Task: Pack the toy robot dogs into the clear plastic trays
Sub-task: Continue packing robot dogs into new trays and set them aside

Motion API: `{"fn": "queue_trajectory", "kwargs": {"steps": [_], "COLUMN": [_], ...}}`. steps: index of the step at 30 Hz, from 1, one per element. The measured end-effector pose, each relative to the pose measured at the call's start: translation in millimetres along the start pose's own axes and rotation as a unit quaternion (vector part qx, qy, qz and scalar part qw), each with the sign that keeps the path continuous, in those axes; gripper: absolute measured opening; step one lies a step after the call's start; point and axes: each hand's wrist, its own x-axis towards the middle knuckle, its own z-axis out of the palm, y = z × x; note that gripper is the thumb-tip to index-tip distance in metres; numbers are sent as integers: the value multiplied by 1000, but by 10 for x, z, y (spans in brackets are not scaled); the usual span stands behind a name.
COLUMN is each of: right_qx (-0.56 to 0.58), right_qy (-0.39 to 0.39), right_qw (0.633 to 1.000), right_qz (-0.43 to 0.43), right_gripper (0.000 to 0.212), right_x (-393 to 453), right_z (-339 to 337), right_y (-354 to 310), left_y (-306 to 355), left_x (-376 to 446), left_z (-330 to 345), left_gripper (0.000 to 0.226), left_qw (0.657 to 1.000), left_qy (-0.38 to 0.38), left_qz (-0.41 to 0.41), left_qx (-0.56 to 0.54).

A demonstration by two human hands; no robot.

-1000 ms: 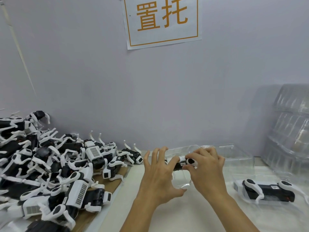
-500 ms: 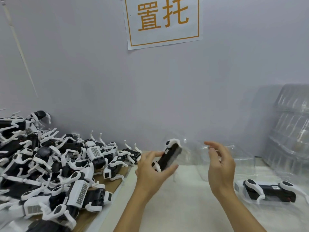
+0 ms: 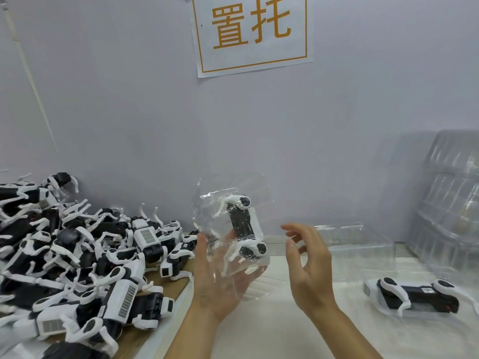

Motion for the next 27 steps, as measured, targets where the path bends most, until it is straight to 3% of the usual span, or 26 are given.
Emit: {"fn": "queue_trajectory", "kwargs": {"steps": [6, 12, 17, 27], "right_qx": [2, 28, 37, 11], "right_qy": [-6, -55, -107, -93], "right_qw": [999, 998, 993, 996], "right_qz": [-45, -20, 18, -3], "right_gripper": [22, 29, 53, 59], "right_x": [-40, -35, -58, -54], "right_z": [18, 33, 75, 77], "right_y": [-25, -52, -70, -79], "left_y": [-33, -28, -24, 7], "left_x": [19, 13, 3, -56], "left_z": [-64, -28, 7, 86], "left_gripper": [109, 111, 121, 127], "left_qw": [998, 996, 998, 998], "left_qy": [-59, -77, -37, 24], "left_qz": [-10, -39, -45, -47], "left_qx": [-13, -26, -4, -19]}}
